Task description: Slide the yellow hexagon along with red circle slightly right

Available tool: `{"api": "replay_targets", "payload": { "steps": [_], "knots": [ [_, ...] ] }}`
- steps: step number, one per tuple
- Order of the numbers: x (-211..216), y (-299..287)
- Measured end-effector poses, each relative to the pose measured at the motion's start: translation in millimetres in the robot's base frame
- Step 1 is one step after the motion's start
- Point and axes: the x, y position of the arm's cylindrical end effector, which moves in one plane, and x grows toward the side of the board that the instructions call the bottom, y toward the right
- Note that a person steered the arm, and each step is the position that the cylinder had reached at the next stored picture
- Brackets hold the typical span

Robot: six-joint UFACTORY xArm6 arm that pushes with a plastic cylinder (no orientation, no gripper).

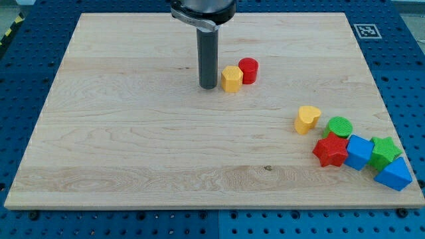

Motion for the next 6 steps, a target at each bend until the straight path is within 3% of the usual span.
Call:
{"api": "replay_targets", "payload": {
  "steps": [1, 2, 3, 5, 6],
  "knots": [
    [-11.1, -10.3],
    [-63.0, -49.6],
    [-64.5, -28.0],
    [-6.6, 15.9],
    [-13.7, 11.3]
  ]
}}
